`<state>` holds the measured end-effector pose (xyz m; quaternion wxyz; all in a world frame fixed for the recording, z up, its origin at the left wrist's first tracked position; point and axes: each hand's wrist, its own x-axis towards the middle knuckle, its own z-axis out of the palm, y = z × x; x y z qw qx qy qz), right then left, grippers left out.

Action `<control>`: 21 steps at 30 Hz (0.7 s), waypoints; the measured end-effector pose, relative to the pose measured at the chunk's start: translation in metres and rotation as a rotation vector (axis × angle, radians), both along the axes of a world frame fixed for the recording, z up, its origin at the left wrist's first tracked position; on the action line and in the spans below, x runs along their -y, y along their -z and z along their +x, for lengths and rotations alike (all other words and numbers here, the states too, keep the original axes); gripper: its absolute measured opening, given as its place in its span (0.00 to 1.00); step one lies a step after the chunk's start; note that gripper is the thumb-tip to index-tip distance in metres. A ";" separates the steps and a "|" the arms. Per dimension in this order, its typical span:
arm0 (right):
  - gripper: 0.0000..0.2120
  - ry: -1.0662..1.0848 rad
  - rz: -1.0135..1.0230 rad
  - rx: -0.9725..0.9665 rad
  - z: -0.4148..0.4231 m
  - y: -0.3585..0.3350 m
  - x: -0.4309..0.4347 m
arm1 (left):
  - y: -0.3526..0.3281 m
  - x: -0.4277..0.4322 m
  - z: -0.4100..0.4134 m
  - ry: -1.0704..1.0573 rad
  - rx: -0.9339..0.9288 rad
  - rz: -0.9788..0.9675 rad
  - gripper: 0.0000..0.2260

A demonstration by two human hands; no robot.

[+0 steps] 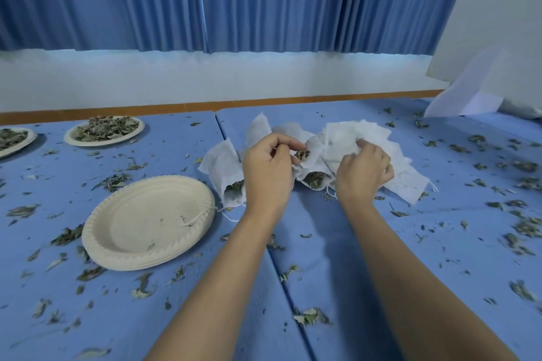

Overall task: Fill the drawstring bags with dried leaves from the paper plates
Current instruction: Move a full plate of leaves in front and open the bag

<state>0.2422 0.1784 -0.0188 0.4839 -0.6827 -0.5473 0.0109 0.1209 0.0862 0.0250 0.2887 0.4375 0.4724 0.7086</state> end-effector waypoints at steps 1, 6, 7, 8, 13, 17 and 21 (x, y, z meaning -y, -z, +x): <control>0.16 -0.039 0.128 -0.094 -0.007 -0.005 0.005 | -0.001 0.001 -0.002 -0.006 0.010 0.001 0.18; 0.10 -0.322 0.443 -0.676 -0.048 -0.056 0.033 | -0.008 0.010 -0.025 -0.112 0.005 0.031 0.18; 0.10 -0.419 0.467 -0.752 -0.059 -0.067 0.042 | -0.011 0.013 -0.032 -0.132 0.001 0.044 0.17; 0.12 -0.544 0.476 -0.790 -0.071 -0.076 0.052 | -0.013 0.017 -0.040 -0.153 -0.001 0.060 0.17; 0.22 -1.014 0.197 -0.557 -0.124 -0.083 0.093 | -0.016 0.045 -0.085 -0.238 0.002 0.135 0.10; 0.25 -1.152 -0.033 -0.457 -0.160 -0.066 0.112 | -0.004 0.068 -0.125 -0.318 -0.136 0.059 0.14; 0.27 -1.159 -0.139 -0.309 -0.179 -0.051 0.118 | 0.010 0.083 -0.160 -0.292 -0.136 -0.194 0.12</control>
